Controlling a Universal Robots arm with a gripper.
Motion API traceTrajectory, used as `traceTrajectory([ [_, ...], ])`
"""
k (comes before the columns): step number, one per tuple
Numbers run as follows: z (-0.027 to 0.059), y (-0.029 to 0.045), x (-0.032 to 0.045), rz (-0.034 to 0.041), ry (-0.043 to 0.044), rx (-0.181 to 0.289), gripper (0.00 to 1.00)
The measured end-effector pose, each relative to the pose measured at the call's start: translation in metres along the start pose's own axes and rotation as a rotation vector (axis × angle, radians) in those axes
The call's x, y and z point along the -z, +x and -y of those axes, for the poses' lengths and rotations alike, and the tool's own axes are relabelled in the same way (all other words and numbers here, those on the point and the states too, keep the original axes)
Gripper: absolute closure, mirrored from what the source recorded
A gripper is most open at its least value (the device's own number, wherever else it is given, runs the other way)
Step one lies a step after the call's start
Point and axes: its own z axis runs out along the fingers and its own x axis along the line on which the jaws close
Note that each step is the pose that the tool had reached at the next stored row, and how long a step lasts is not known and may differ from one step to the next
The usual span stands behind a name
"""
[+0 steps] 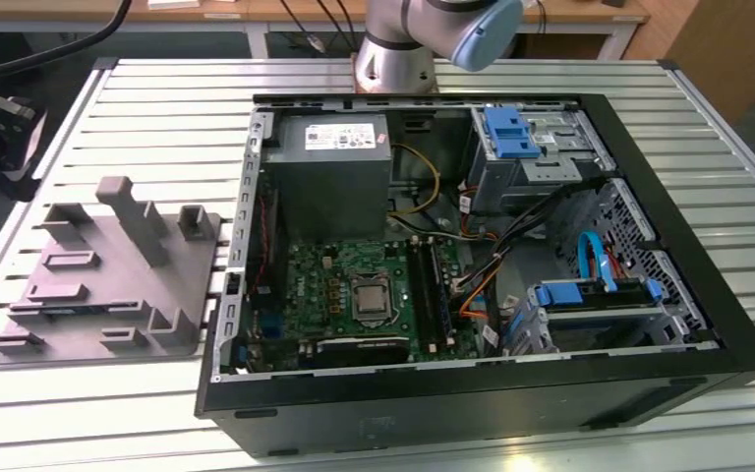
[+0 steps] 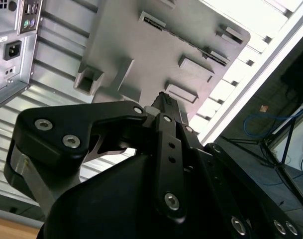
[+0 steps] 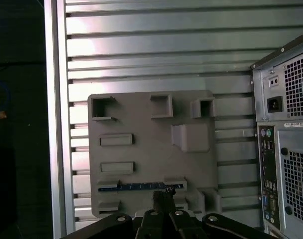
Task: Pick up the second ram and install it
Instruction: 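Reach for the second ram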
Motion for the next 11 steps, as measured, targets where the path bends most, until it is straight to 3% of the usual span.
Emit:
traceTrajectory([
  [11, 0.0127, -0.0008, -0.0053, -0.0001, 0.0000, 0.000, 0.90],
])
